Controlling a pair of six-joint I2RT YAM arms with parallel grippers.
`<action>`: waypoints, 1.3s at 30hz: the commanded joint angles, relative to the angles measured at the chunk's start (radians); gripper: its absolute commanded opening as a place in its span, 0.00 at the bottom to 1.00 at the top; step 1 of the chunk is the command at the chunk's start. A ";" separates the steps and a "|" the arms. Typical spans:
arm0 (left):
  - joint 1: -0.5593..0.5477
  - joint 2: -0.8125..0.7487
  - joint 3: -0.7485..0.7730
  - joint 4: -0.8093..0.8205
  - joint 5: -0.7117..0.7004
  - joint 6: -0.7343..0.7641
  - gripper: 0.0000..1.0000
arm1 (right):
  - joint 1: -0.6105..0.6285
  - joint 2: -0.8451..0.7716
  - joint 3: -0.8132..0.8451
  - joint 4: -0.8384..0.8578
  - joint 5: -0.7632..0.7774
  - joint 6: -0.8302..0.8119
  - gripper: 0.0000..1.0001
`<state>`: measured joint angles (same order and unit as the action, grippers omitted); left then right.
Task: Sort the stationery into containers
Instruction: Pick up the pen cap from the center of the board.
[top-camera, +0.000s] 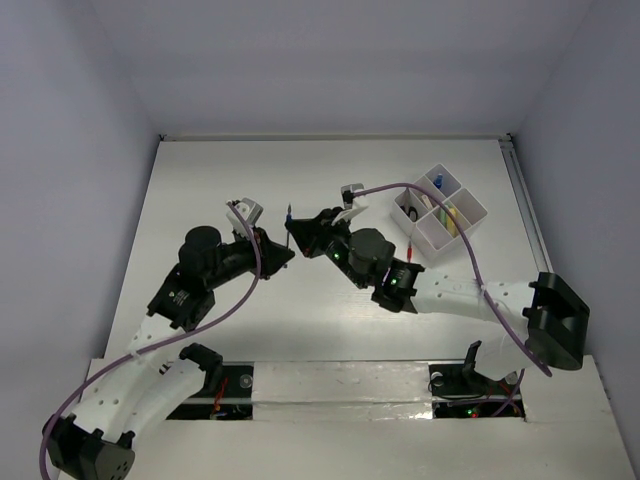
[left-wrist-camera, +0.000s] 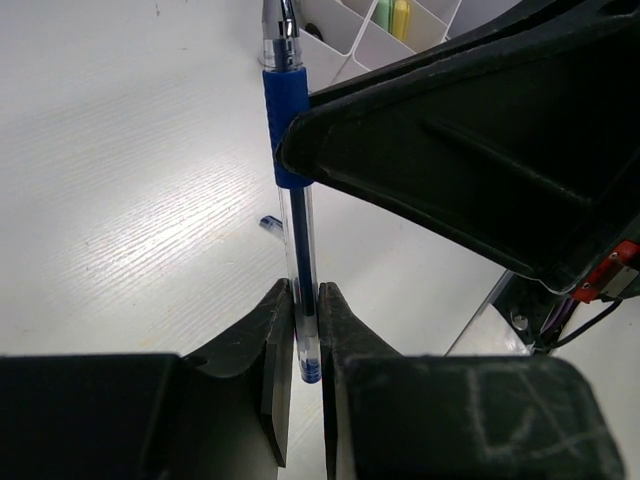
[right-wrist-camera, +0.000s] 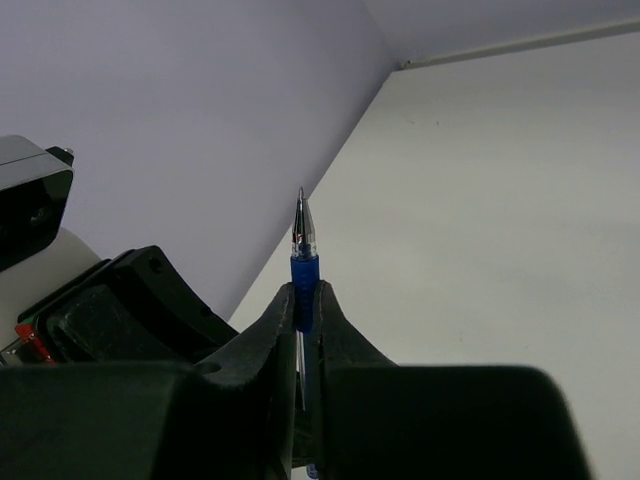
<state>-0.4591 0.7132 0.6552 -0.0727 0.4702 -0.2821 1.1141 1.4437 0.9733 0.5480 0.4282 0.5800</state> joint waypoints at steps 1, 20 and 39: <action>-0.010 -0.034 0.054 0.045 0.028 0.026 0.00 | 0.006 -0.046 0.008 -0.073 -0.046 -0.029 0.12; -0.010 -0.021 0.055 0.042 0.034 0.029 0.00 | -0.213 -0.367 -0.107 -0.835 -0.193 -0.135 0.10; -0.010 -0.012 0.057 0.036 0.035 0.029 0.00 | -0.322 0.264 0.111 -0.890 -0.256 -0.275 0.51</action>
<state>-0.4648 0.7120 0.6575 -0.0788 0.4896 -0.2661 0.8043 1.6863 1.0248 -0.3660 0.1764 0.3325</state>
